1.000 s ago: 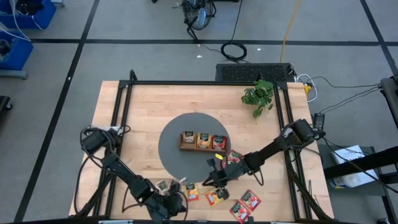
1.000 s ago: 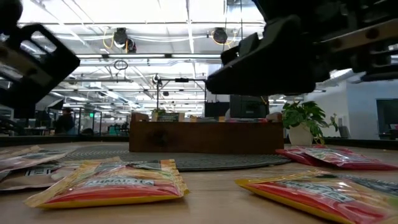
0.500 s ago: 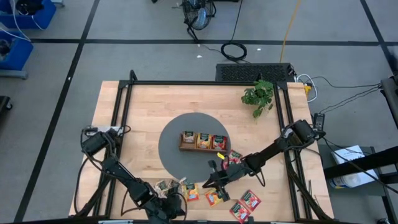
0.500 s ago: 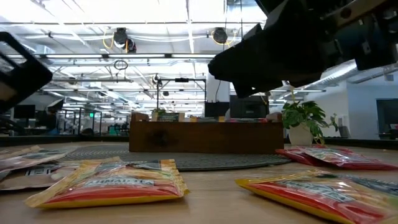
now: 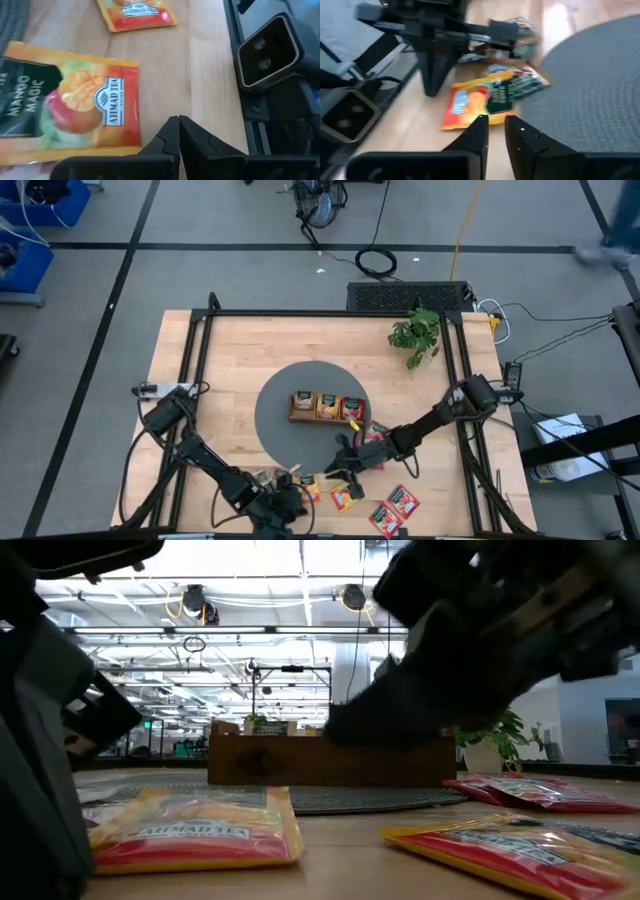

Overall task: Pick & Place Tea
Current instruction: Put the light brown tea sachet into the left section of the wooden organizer

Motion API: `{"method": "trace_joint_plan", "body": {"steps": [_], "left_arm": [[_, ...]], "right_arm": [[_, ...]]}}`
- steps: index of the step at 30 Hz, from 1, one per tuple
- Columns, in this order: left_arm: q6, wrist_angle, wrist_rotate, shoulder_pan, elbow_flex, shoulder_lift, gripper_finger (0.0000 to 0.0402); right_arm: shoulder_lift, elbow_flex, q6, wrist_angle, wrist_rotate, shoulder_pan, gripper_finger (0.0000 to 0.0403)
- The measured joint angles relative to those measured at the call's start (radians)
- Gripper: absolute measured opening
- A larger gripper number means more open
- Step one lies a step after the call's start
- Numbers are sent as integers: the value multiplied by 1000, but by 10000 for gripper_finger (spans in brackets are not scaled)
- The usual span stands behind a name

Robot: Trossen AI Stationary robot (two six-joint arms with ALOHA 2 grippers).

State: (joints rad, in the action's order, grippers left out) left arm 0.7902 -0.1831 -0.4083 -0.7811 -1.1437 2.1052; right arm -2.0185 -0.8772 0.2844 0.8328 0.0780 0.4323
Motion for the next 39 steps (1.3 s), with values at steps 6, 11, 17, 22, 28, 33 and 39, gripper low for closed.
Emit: {"method": "trace_joint_plan", "body": {"steps": [6,11,17,22,28,33,39], "left_arm": [[43,84,-19,18,-2,-3,6],[28,116,-29,29,-2,-4,9],[14,151,-71,30,0,-4,11],[-11,152,-111,36,14,-3,4],[-16,123,-121,52,38,-3,12],[-48,95,-139,54,47,-2,4],[-73,94,-166,66,48,4,6]], "right_arm": [[-26,0,78,-10,-4,-46,91],[-26,0,112,-20,-84,-60,111],[-26,0,121,-22,-134,-59,121],[-26,0,147,-53,-132,-60,119],[-21,-4,199,-126,-123,-62,118],[-21,-3,218,-130,-124,-64,118],[-21,-2,223,-135,-120,-64,116]]}}
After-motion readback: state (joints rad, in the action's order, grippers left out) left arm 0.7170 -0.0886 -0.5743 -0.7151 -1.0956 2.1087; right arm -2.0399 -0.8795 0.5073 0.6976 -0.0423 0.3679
